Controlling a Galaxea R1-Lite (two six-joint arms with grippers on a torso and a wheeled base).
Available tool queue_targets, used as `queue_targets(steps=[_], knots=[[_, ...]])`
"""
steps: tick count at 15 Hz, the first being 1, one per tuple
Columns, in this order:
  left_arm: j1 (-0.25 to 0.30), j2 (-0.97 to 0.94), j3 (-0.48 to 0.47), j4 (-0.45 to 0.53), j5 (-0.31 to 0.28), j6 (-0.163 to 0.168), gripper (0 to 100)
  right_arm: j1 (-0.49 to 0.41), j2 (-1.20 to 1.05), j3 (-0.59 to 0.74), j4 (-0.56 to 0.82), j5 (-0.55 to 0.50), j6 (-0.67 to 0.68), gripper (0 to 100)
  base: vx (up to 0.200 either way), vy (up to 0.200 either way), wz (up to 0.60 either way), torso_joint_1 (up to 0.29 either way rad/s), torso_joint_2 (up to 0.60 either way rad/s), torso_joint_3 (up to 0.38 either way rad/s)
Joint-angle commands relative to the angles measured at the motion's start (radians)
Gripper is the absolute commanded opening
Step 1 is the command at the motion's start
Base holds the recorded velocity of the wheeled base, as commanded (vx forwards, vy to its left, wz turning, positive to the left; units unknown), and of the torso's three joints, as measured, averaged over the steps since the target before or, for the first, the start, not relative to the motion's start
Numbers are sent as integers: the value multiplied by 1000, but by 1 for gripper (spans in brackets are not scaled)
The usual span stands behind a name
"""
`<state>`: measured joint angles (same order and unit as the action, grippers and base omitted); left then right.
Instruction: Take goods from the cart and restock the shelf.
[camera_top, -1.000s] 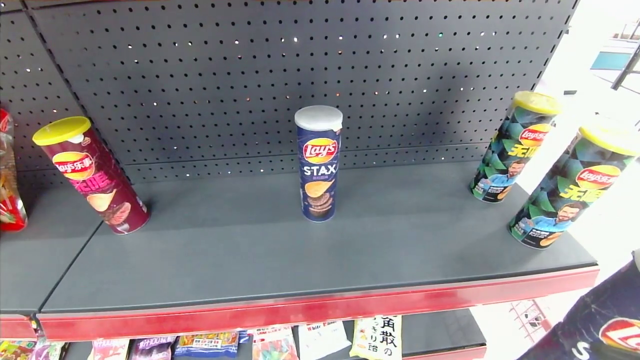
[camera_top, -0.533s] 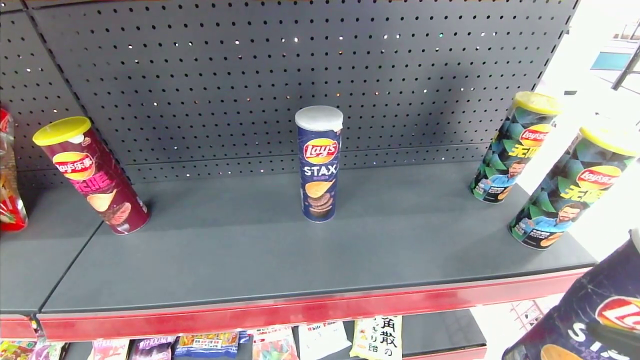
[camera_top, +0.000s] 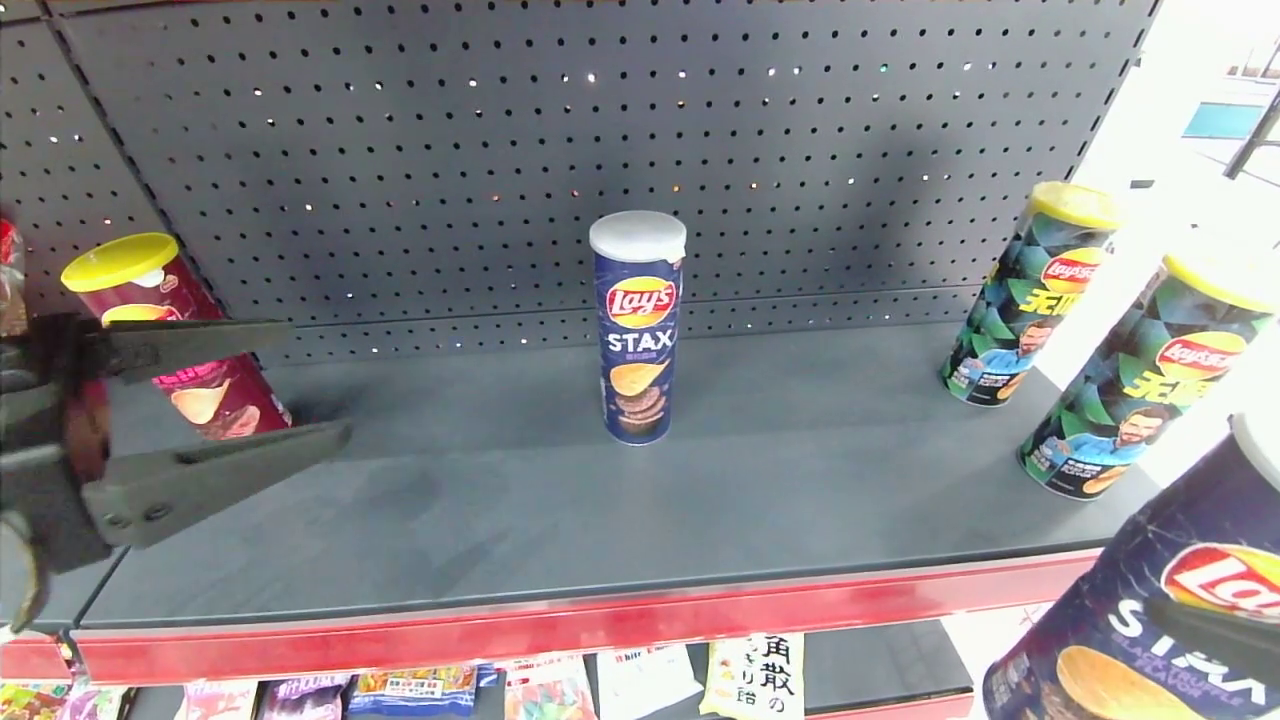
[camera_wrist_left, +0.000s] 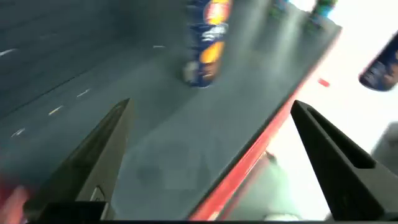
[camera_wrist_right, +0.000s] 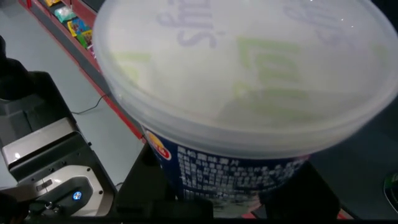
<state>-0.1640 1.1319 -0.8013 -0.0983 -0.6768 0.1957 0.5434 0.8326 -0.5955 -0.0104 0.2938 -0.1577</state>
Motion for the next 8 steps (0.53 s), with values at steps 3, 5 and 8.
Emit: queue_targets(steps=[3, 5, 8], knots=[[-140, 374, -179, -34, -43, 73, 100, 0, 16, -12, -2, 1, 0, 0, 0, 0, 0, 0, 0, 0], [-143, 385, -185, -38, -41, 77, 100, 0, 16, -12, -2, 1, 0, 0, 0, 0, 0, 0, 0, 0], [-166, 529, -335, -67, -23, 80, 100, -2, 16, -12, 0, -1, 3, 0, 0, 0, 0, 0, 0, 0]])
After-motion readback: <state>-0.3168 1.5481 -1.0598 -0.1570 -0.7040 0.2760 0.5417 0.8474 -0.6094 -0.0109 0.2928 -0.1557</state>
